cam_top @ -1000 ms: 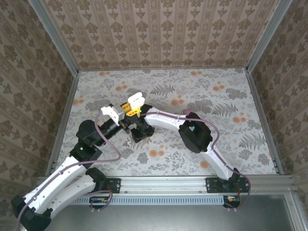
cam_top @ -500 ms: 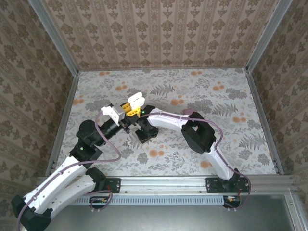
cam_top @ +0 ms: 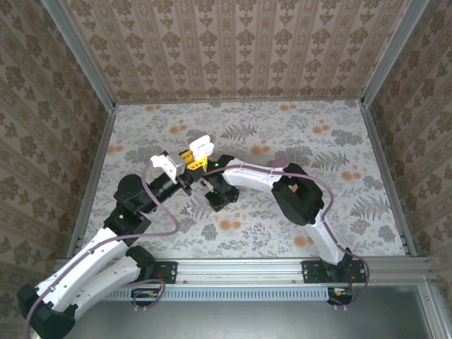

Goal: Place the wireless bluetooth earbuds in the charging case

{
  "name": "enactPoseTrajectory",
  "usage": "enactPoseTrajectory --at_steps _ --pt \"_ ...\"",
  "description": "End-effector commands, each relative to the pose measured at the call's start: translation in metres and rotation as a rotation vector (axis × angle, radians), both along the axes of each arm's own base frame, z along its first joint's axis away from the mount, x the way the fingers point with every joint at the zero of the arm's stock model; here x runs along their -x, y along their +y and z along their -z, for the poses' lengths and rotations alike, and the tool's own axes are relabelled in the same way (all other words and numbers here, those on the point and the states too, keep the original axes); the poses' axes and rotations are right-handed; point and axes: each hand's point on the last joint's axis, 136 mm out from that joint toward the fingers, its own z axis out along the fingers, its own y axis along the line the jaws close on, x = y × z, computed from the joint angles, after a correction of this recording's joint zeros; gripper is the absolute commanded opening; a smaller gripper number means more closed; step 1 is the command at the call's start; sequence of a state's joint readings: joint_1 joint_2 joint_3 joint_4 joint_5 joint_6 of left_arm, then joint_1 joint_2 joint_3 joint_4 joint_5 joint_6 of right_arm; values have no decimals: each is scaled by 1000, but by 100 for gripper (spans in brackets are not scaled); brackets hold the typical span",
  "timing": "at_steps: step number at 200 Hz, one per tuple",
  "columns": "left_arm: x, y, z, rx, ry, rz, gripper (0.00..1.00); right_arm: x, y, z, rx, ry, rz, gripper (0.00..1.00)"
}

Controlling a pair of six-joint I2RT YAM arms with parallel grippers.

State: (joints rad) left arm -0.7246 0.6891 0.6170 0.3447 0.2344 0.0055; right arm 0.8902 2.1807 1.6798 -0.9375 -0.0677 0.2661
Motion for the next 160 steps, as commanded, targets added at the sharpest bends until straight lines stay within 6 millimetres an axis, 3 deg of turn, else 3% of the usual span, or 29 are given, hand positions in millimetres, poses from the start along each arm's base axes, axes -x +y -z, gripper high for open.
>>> enactPoseTrajectory --at_steps 1,35,79,99,120,142,160 --pt "4 3 -27 40 -72 0 21 10 -40 -16 53 -16 -55 33" --pt "2 -2 -25 40 -64 15 21 17 -87 -12 85 -3 -35 33" --pt "-1 -6 -26 38 -61 23 21 5 -104 -9 78 2 38 36" --pt "-2 -5 -25 36 -59 14 21 0 -87 -23 -43 3 133 37" --pt "-5 -4 -24 40 -57 -2 21 0 -48 -36 -234 54 284 41" --pt "-4 -2 -26 45 -62 -9 21 1 -19 -35 -271 103 391 41" --pt "-2 0 -25 36 -68 -14 21 4 -9 -27 -244 119 443 41"
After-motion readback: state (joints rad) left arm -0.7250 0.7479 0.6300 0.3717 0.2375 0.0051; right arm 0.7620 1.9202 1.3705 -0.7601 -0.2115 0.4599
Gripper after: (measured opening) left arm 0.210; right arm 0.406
